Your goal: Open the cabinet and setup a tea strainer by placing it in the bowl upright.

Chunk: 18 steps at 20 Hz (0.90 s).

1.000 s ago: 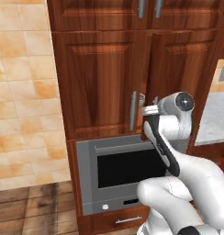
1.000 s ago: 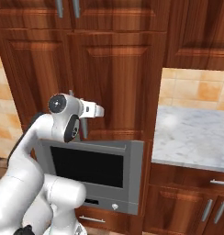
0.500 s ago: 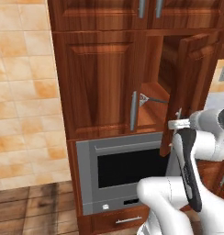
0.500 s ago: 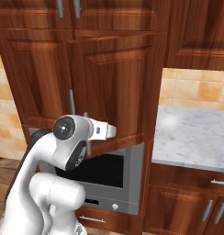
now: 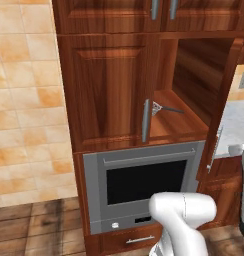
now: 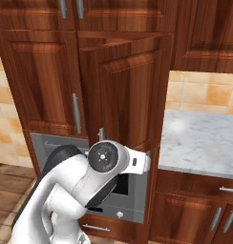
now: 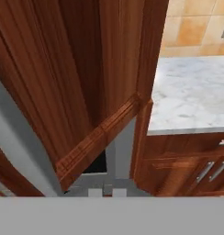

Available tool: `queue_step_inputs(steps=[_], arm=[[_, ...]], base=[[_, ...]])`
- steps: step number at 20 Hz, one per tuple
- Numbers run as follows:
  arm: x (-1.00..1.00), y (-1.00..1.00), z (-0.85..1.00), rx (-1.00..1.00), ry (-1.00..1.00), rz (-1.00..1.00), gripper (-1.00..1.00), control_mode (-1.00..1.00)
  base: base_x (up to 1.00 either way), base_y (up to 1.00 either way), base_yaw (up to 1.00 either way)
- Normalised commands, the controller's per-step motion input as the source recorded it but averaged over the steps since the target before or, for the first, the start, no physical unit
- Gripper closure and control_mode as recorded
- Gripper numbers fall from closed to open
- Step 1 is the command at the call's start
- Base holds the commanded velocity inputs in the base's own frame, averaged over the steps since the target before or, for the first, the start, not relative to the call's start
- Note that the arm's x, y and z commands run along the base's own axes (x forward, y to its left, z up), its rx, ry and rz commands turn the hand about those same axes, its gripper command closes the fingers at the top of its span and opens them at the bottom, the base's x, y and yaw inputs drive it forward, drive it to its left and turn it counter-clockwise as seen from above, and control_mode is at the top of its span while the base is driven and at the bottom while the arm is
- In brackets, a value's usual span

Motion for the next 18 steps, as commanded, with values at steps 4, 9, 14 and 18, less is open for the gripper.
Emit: queue_step_inputs(steps=[4,9,14,18], arm=[[-0.60,-0.89,0.00,0.03,0.13,0.00,1.00,-1.00],[-0.45,-0.22,0.10,-0.01,0.13,-0.02,1.00,-1.00],[-0.23,0.58,0.35,-0.23,0.15,-0.07,-1.00,-1.00],[0.00,0.86,0.44,-0.33,0.08,-0.07,-1.00,-1.00]], base=[[0.00,0.00,0.00],[0.00,0.00,0.00],[0.00,0.00,0.00],[0.00,0.00,0.00]])
